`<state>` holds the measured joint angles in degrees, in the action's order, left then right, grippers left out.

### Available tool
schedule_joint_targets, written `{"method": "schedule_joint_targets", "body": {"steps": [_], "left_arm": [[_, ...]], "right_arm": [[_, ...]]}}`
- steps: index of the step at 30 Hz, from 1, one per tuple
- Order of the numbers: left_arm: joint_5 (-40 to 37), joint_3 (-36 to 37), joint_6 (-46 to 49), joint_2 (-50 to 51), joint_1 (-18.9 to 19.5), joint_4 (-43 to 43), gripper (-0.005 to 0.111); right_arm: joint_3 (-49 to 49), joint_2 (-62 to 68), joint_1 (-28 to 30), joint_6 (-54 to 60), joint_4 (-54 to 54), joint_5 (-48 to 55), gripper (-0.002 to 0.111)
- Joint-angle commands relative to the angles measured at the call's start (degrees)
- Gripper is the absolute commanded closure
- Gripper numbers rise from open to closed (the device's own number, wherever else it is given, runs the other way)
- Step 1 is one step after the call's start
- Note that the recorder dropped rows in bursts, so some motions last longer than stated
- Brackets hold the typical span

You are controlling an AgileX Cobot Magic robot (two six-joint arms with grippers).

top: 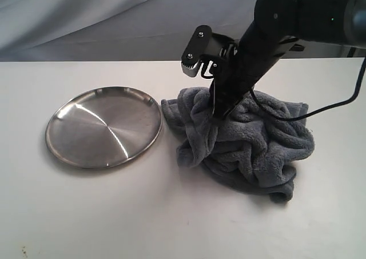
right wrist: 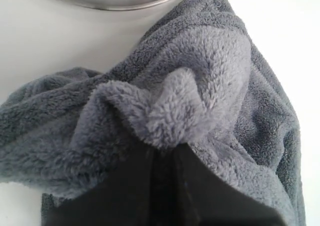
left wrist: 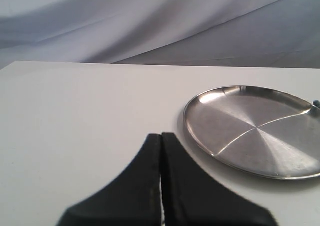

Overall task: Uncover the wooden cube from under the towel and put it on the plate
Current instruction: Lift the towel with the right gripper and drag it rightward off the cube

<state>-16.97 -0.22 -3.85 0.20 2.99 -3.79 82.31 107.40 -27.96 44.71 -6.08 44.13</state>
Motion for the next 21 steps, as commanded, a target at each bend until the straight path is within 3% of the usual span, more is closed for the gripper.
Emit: {"method": "schedule_joint_targets", "body": {"steps": [1, 11, 21], "left_arm": [[0.7, 0.2, -0.2, -0.2, -0.3, -0.3, 0.107], [0.7, 0.2, -0.2, -0.2, -0.3, -0.3, 0.107], [0.7, 0.2, -0.2, -0.2, -0.3, -0.3, 0.107]], "right_arm": [[-0.2, -2.5, -0.1, -0.1, -0.9, 0.1, 0.108], [-0.2, -11.1, 0.0, -0.1, 0.3, -2.0, 0.108], [-0.2, -20.6, 0.0, -8.5, 12.9, -1.8, 0.108]]}}
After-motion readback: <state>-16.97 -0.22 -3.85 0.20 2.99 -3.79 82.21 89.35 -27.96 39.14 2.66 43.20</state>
